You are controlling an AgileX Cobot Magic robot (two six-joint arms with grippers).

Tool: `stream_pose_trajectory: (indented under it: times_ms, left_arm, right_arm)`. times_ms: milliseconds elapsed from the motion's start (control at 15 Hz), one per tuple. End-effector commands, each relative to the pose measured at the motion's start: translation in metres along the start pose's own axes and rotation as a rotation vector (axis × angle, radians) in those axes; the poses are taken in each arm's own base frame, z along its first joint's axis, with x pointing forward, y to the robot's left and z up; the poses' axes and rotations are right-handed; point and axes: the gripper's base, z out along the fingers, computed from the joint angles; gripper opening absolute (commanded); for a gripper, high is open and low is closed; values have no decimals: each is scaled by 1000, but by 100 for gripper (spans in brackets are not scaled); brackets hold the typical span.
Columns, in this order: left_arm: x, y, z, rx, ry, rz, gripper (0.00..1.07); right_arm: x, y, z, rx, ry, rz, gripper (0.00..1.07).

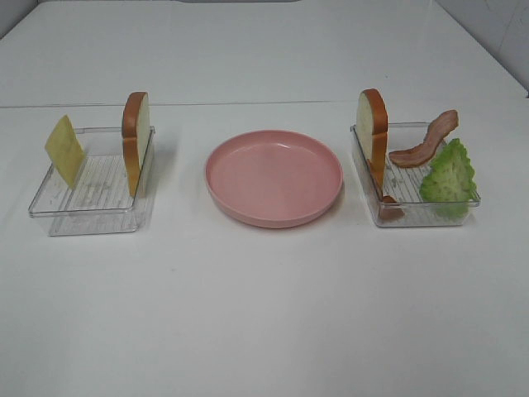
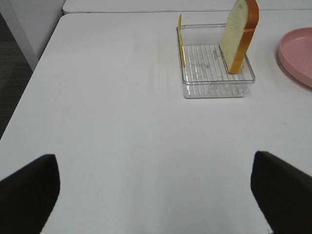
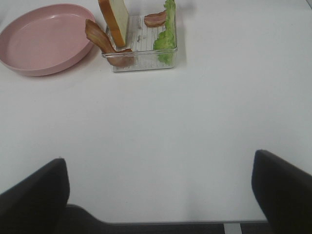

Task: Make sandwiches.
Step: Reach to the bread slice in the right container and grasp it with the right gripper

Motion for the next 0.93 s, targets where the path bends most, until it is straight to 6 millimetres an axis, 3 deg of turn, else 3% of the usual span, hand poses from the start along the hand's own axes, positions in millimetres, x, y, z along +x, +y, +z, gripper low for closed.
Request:
stream_pose_trajectory:
  times_ms: [67,533,800,933]
  left_arm:
    - [1,0,-2,7,-15,-4,100]
    - [1,0,-2,7,-15,-4,100]
    - [1,0,-2,7,-15,-4,100]
    - [1,0,-2,7,-15,-4,100]
  right_arm:
    - [2,0,-3,10,-35,2,97]
    - [-1,-1,-4,12,-36,1,97]
    - [-41,0,2,23,7,-4,97]
    - [-61,0,30,23,95,-27,96]
